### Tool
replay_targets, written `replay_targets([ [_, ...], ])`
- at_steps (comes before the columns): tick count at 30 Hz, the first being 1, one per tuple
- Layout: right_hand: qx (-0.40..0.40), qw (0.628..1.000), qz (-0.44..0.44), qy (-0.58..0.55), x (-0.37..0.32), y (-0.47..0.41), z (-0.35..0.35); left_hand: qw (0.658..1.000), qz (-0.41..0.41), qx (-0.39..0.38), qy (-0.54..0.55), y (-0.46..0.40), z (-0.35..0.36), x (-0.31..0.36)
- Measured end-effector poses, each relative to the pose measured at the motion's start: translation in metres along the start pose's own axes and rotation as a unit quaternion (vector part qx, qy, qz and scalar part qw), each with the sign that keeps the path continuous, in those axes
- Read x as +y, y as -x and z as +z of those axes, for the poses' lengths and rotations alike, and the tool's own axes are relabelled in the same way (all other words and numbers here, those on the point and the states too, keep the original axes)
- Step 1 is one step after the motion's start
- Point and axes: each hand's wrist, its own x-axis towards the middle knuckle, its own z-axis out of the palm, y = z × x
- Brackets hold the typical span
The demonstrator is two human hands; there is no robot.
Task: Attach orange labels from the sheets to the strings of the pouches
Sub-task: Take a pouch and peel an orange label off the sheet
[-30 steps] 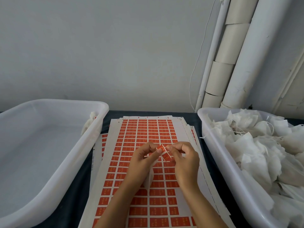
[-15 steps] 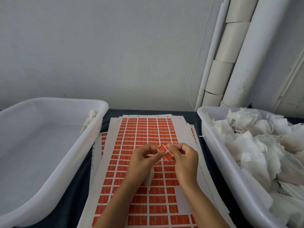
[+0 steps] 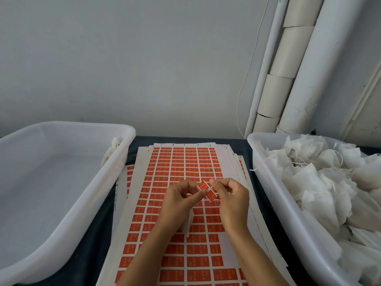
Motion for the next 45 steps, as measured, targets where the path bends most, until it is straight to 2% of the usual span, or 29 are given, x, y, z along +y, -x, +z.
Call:
replay_targets([
  [14, -0.006, 0.999, -0.006, -0.035, -0.006, -0.002, -0.007, 0.998, -0.015, -0.007, -0.056, 0.002, 0.0, 0.001],
  [16, -0.058, 0.998, -0.007, -0.028, -0.009, -0.009, -0.015, 0.998, -0.016, -0.01, -0.057, 0.002, -0.002, 0.002],
  [19, -0.173, 0.983, -0.023, 0.063, -0.008, -0.016, -0.023, 0.997, -0.014, -0.017, -0.068, 0.002, -0.002, 0.003],
  [22, -0.209, 0.971, -0.044, 0.11, -0.004, -0.018, -0.022, 0.996, -0.012, -0.022, -0.082, 0.003, -0.002, 0.002],
  [30, -0.185, 0.966, -0.107, 0.144, -0.001, -0.02, -0.027, 0.993, 0.0, -0.039, -0.116, 0.002, -0.003, -0.001],
  [34, -0.159, 0.967, -0.151, 0.127, -0.003, -0.019, -0.029, 0.997, -0.063, -0.031, -0.025, 0.004, -0.004, 0.002],
  [37, -0.148, 0.957, -0.217, 0.124, -0.004, -0.017, -0.031, 0.994, -0.106, -0.019, -0.007, 0.003, -0.006, 0.008],
  [42, -0.127, 0.941, -0.294, 0.107, -0.007, -0.018, -0.037, 0.986, -0.126, -0.109, 0.008, 0.006, -0.01, 0.016],
  [45, -0.125, 0.941, -0.296, 0.103, -0.009, -0.018, -0.039, 0.982, -0.144, -0.116, 0.041, 0.005, -0.012, 0.018],
])
